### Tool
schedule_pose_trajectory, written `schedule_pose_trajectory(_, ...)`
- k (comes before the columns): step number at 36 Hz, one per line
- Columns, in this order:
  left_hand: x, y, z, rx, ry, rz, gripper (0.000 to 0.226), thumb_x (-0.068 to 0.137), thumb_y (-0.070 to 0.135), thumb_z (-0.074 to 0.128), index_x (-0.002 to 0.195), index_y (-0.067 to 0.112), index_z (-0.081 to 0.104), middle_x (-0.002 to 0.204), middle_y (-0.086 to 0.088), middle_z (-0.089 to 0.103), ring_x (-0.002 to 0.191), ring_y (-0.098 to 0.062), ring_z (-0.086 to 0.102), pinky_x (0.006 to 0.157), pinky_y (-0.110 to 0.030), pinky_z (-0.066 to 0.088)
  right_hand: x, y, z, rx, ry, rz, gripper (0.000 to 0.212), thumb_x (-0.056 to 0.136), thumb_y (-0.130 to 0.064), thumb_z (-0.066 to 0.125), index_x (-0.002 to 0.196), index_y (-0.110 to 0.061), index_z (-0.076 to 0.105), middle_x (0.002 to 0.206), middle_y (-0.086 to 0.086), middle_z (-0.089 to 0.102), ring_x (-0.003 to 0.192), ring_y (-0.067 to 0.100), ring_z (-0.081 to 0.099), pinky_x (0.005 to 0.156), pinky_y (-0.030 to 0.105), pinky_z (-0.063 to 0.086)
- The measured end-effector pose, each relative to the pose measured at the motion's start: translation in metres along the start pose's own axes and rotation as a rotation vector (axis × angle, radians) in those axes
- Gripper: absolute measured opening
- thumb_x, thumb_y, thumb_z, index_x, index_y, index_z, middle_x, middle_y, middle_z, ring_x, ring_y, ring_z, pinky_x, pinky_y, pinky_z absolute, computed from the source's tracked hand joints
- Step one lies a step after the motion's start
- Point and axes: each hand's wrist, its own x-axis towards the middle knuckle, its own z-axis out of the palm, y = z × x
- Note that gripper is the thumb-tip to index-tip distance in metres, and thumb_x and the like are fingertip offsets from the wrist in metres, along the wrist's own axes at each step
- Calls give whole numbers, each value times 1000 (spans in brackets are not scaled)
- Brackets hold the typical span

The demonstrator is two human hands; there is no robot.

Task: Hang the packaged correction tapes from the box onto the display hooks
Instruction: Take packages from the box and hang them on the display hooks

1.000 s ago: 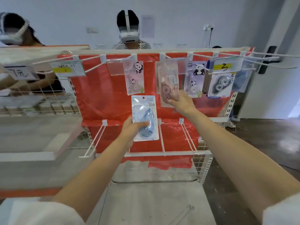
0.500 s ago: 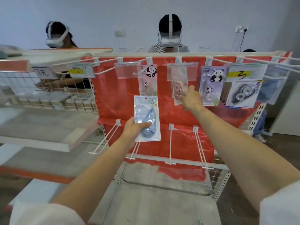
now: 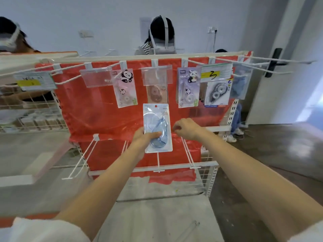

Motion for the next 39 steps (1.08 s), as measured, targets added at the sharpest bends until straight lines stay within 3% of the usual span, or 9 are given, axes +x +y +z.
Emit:
schedule_pose_trajectory(5, 3, -1, 40, -60, -168, 11, 24, 78, -3, 70, 99, 7, 66, 103, -15, 69, 87, -26, 67, 83, -40, 55, -39, 15, 3, 616, 56, 241, 20, 94, -3, 43, 105, 2, 58, 101, 14, 59, 81, 22, 61, 65, 31, 56)
schedule_pose_trajectory(10, -5, -6, 77, -10, -303, 70, 16, 84, 8, 68, 100, 13, 65, 100, -9, 70, 95, -29, 66, 89, -40, 53, -77, 33, 5, 1049, 104, 366, 26, 91, -16, 59, 115, -17, 50, 114, 7, 58, 102, 20, 60, 83, 39, 56)
schedule_pose_trajectory(15, -14, -13, 97, 73, -368, 68, 37, 87, 23, 67, 121, 12, 57, 114, -5, 66, 104, -22, 63, 95, -39, 50, -96, 42, 14, 1078, 224, 342, 56, 87, -22, 69, 132, -20, 35, 117, -2, 58, 109, 16, 60, 95, 34, 50)
schedule_pose_trajectory(21, -17, -7, 105, 164, -485, 106, 34, 95, 30, 55, 124, 13, 60, 119, -5, 66, 108, -20, 62, 99, -39, 48, -110, 42, 5, 1154, 355, 461, 49, 83, -25, 73, 123, -22, 44, 119, 4, 60, 103, 23, 63, 57, 26, 55)
schedule_pose_trajectory(24, -21, -6, 112, 249, -533, 169, 29, 97, 31, 52, 117, 13, 64, 116, -4, 66, 106, -19, 62, 97, -36, 49, -119, 48, -2, 1126, 396, 444, 39, 82, -22, 74, 109, -28, 47, 113, 1, 60, 107, 25, 62, 72, 37, 58)
schedule_pose_trajectory(28, -24, -9, 121, 478, -575, 272, 31, 97, 37, 48, 80, 12, 54, 71, -3, 59, 73, -24, 62, 80, -45, 52, -126, 59, -13, 1045, 484, 459, 37, 85, -20, 72, 110, -22, 45, 108, -2, 58, 105, 20, 61, 86, 41, 56)
schedule_pose_trajectory(33, -27, -13, 129, 607, -634, 399, 23, 97, 22, 53, 75, 15, 50, 60, 3, 63, 55, -11, 63, 59, -24, 49, -125, 75, -25, 1053, 546, 479, 50, 83, -21, 73, 121, -16, 41, 117, 5, 57, 103, 24, 64, 74, 42, 60)
schedule_pose_trajectory(36, -26, -11, 136, 696, -628, 476, 19, 93, 16, 57, 76, 20, 51, 70, -2, 67, 59, -10, 63, 67, -28, 51, -123, 84, -35, 1063, 587, 449, 52, 82, -20, 74, 123, -16, 42, 118, 6, 57, 103, 24, 64, 74, 43, 60)
schedule_pose_trajectory(39, -24, -6, 147, 736, -627, 519, 10, 91, 12, 58, 83, 18, 55, 72, -2, 65, 64, -13, 62, 66, -28, 50, -122, 92, -49, 1058, 648, 433, 47, 86, -17, 71, 122, -15, 41, 116, 4, 56, 95, 17, 62, 60, 28, 56)
